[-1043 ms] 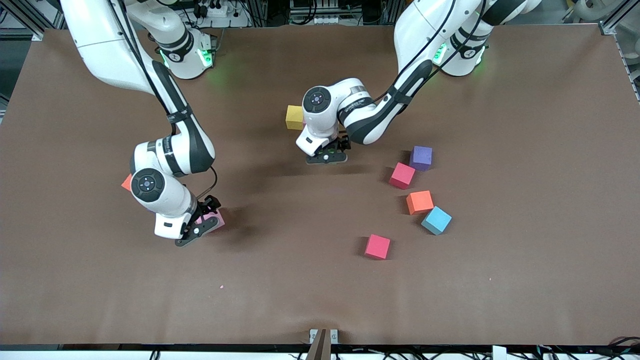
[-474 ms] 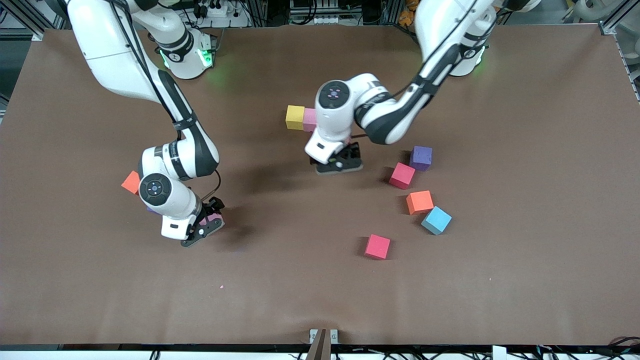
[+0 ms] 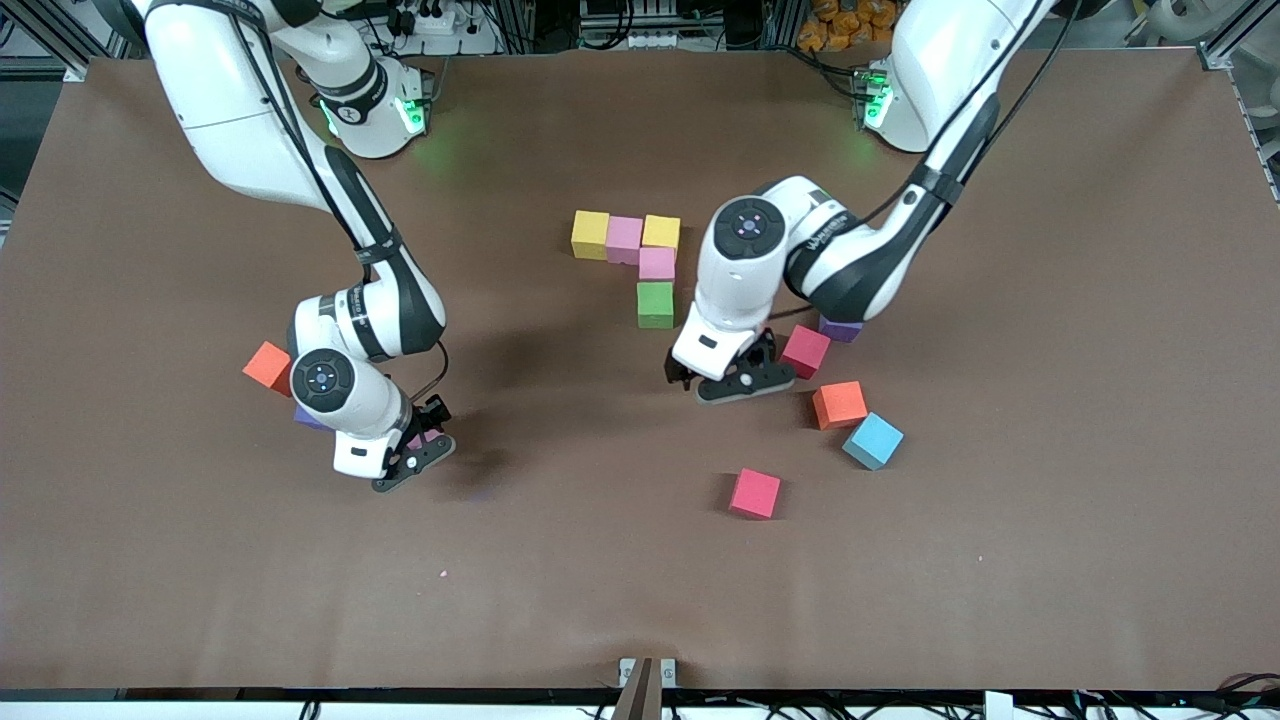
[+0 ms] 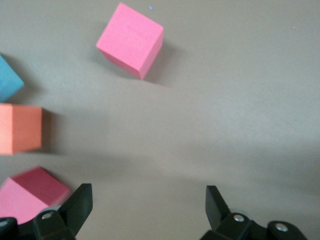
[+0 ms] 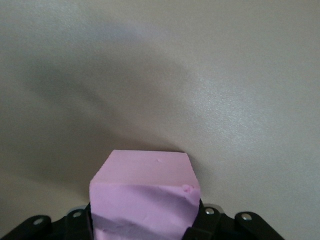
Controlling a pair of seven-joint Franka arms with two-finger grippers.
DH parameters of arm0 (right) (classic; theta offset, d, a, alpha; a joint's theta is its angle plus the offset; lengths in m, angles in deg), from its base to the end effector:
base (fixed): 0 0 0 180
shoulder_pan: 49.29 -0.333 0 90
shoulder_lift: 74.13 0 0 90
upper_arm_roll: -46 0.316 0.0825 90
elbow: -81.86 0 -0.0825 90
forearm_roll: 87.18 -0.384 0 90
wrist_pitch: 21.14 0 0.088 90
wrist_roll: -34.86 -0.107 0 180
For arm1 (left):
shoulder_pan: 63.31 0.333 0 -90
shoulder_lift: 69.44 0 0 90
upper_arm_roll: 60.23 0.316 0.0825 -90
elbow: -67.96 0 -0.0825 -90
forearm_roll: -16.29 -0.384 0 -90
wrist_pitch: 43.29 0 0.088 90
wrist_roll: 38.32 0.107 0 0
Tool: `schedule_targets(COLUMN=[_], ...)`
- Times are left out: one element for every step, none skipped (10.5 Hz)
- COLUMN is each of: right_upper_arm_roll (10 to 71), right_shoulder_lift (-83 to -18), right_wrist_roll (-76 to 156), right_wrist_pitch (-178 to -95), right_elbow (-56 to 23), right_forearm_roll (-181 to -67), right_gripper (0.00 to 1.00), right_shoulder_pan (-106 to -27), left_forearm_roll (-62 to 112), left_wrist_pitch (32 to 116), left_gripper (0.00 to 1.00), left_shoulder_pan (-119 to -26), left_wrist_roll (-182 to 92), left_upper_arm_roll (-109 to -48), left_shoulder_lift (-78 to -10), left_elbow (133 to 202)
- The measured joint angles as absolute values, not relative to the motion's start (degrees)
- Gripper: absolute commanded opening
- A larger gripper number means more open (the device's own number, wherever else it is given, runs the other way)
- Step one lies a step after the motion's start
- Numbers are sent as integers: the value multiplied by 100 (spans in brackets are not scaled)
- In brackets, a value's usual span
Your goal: Form number 2 with 11 blocks
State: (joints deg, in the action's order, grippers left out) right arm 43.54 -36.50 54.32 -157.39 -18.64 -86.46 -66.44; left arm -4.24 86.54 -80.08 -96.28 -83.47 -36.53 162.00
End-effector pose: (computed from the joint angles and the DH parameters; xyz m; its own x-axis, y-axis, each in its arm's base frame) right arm 0.6384 0.1695 0.1925 0.8170 0.5750 -0.0423 0.5762 -0.8170 0.0217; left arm 0.5591 -0.4093 0.3122 0.9783 0.1673 0.1222 0.1632 -0.9856 0.0433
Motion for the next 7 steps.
schedule_targets(right_upper_arm_roll=[4362, 4376, 4385, 4393, 4402, 4412, 4423], right_shoulder_lift=[-3656, -3675, -3723, -3805, -3903, -3995, -4068], right_wrist_roll=[5442, 5442, 5442, 5484, 5576, 5674, 5725], right_wrist_pitch=[-15737, -15725, -15695, -15668, -15590, -15416, -15250], right_elbow=[-1865, -1865, -1863, -1862, -1862, -1864, -1875], right_forearm_roll=[-8646, -8646, -8646, -8642, -8640, -8640, -8640], right_gripper=[20, 21, 21, 21, 21, 21, 21], right_shoulder_pan=[-6707, -6841, -7029, -7267, -7533, -7826, -8148], left_forearm_roll=[-424, -424, -424, -424, -424, -424, -424], left_wrist_pitch=[8662, 8680, 8695, 8711, 8729, 8758, 8821], left_gripper=[100, 100, 100, 100, 100, 100, 100], left_shoulder_pan=[-7891, -7802, -7757, -7757, -7758, -7767, -7770], left_wrist_roll=[-9142, -8668, -8284, -8027, -7801, -7579, -7425], left_upper_arm_roll=[-8340, -8328, -8289, -8235, -8206, -8165, -8107], left_shoulder_lift=[-3550, -3372, -3136, -2891, -2671, -2487, -2347], left_elbow=[16082, 15852, 15543, 15229, 14958, 14734, 14573])
